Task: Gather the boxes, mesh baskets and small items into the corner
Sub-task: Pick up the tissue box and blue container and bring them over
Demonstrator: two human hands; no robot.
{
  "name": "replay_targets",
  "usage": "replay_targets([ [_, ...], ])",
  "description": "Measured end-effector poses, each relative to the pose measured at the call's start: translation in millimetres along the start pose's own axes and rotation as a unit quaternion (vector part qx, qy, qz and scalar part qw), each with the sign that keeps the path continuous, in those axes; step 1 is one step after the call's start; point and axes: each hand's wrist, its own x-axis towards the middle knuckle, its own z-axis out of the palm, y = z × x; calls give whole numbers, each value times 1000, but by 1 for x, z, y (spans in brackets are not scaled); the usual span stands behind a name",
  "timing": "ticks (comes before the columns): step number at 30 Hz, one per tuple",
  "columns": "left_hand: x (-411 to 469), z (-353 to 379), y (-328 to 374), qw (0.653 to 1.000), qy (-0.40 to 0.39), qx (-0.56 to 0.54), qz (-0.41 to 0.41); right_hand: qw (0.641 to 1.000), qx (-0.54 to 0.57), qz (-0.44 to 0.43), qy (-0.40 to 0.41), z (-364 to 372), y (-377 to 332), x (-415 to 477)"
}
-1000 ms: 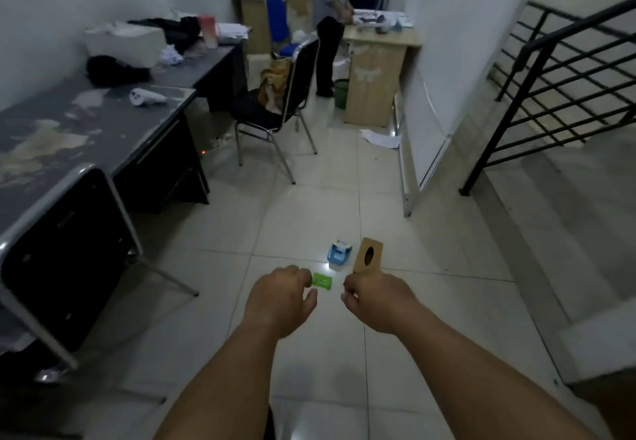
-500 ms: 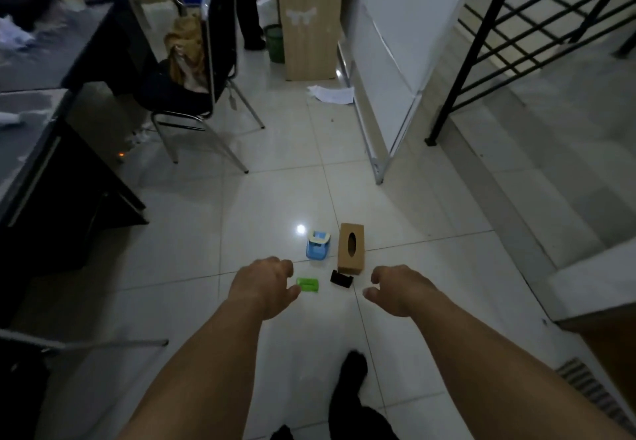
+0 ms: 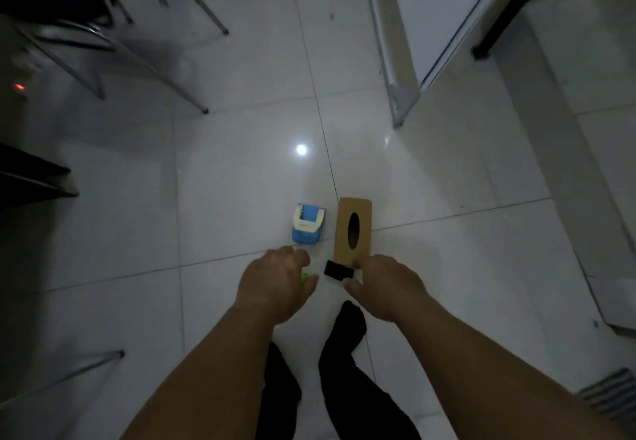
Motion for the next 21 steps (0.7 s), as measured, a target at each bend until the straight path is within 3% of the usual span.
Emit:
replay_targets([
  [6, 150, 66, -35, 998, -49, 34, -7, 997, 78, 16, -21, 34, 13, 158],
  [13, 293, 155, -68, 983, -107, 144, 48, 959, 226, 169, -6, 98, 43, 314],
  [17, 335, 205, -81, 960, -146, 222, 93, 944, 233, 232, -10, 137, 61, 367],
  [21, 352, 239, -91, 954, -150, 242, 98, 950, 198, 241, 7, 166, 65, 391],
])
